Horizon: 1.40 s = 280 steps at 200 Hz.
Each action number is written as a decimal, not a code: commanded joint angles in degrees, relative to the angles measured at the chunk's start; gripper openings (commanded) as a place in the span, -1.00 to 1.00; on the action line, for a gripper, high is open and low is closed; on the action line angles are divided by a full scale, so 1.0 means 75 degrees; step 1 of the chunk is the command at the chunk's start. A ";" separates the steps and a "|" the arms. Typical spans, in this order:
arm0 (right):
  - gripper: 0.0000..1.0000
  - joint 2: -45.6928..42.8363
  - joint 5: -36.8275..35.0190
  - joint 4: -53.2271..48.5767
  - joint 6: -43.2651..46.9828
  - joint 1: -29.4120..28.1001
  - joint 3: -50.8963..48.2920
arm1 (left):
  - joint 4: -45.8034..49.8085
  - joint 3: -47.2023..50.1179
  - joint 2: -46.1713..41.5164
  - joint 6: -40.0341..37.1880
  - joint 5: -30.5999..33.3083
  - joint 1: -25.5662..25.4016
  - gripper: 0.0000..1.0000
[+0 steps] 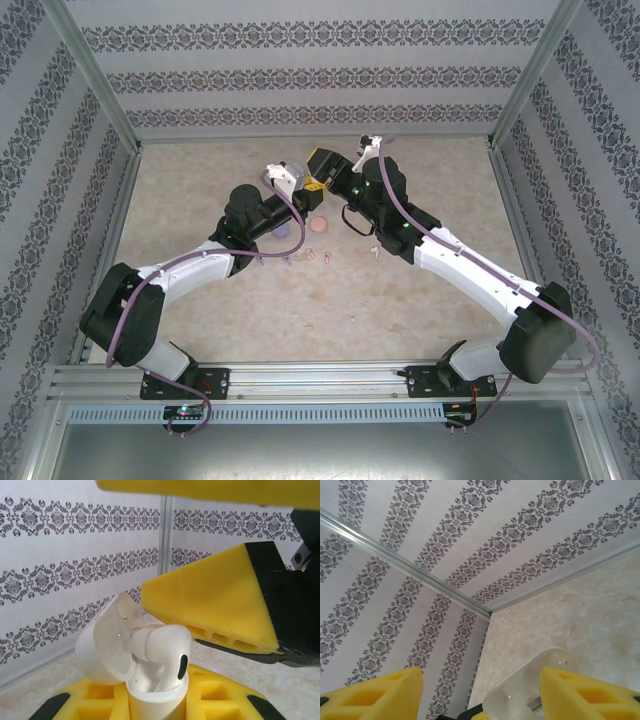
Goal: Insert the wireless bluetooth earbuds into the charging case
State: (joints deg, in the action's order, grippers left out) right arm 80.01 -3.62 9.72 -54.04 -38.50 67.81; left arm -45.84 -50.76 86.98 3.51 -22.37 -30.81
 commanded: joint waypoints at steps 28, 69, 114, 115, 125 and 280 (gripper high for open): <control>0.32 -0.0432 0.0255 -0.1279 0.0580 0.0170 0.0416 | -0.1168 0.0064 -0.0207 -0.0047 -0.0392 -0.0135 -1.00; 0.20 -0.0792 0.1461 -0.2563 0.1264 0.0456 0.0869 | -0.0742 0.0104 -0.0392 -0.0532 -0.0837 -0.0094 -1.00; -0.31 -0.0953 0.1993 -0.3132 0.1534 0.0529 0.0920 | -0.0510 0.0027 -0.0325 -0.0538 -0.1247 -0.0031 -1.00; -0.32 -0.0953 0.1994 -0.3128 0.1534 0.0528 0.0920 | -0.0503 0.0017 -0.0324 -0.0538 -0.1253 -0.0030 -1.00; -0.42 -0.0932 0.2057 -0.3102 0.1511 0.0532 0.0908 | -0.0493 -0.0002 -0.0312 -0.0515 -0.1298 -0.0029 -1.00; -0.24 -0.1105 0.2213 -0.2924 0.1093 0.0414 0.0555 | -0.0350 -0.0216 -0.0154 -0.0560 -0.1265 -0.0029 -1.00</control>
State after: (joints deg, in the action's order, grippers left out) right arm 73.69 12.40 -12.36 -45.01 -35.03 72.58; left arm -47.57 -50.37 85.89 0.25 -31.29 -31.07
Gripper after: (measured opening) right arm 0.381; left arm 0.215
